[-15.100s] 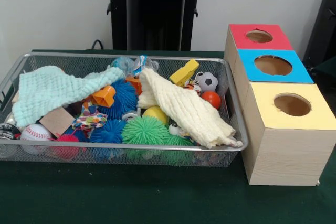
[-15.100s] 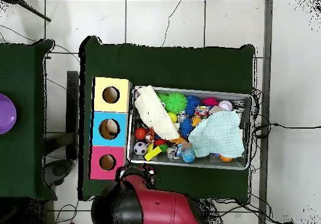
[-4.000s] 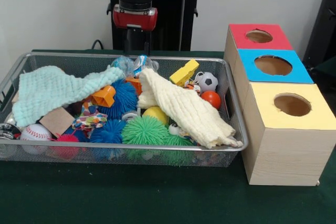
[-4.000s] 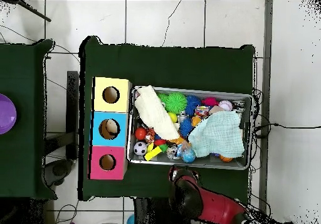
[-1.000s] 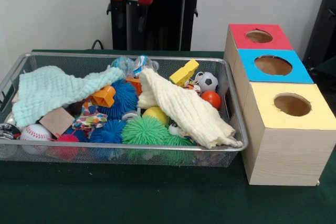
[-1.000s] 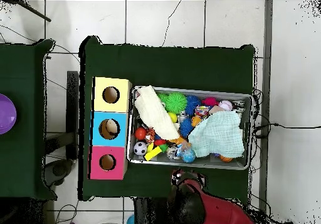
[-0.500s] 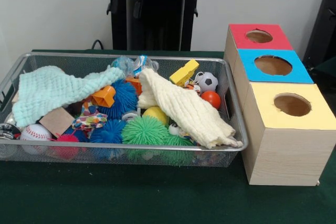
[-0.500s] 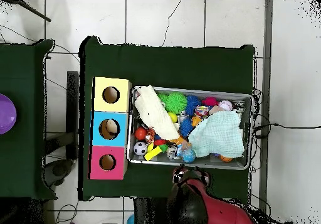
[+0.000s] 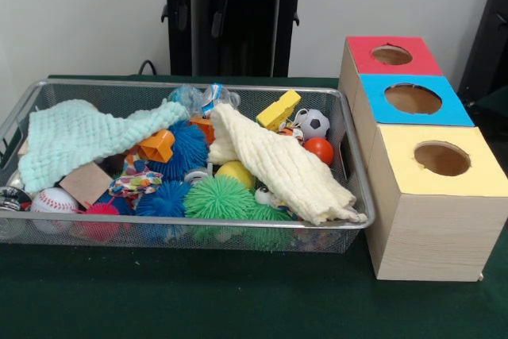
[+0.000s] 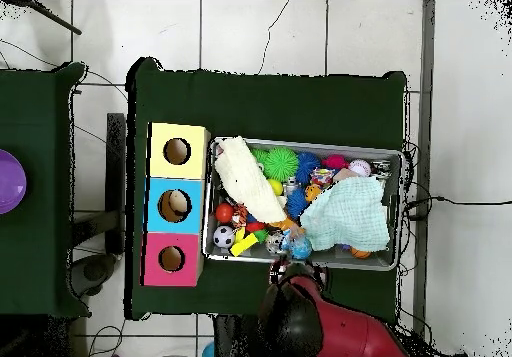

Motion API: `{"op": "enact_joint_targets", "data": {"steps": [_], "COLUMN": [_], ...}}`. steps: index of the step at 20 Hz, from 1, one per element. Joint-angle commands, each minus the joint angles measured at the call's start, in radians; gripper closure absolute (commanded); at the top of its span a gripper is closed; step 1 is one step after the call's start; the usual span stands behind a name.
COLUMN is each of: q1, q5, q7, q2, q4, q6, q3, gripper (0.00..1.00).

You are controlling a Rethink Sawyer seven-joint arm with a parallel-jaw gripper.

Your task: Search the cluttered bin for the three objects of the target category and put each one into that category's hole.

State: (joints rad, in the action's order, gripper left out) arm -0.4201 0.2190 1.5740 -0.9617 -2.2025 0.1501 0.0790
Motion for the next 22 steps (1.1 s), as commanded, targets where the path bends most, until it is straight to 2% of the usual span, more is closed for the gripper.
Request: {"op": "enact_joint_targets", "data": {"steps": [1,13,22], "q1": [0.005,-0.023,0.028], "q5": [-0.044,-0.013,-0.058], "q7": [0.142,0.147,0.153], "q2": [0.081,0.236,0.218], "q4": [0.121,0.179,0.234], "q6": [0.015,-0.128,-0.052], "q3": [-0.087,-0.107,-0.091], "gripper": [0.0,0.0,0.0]}}
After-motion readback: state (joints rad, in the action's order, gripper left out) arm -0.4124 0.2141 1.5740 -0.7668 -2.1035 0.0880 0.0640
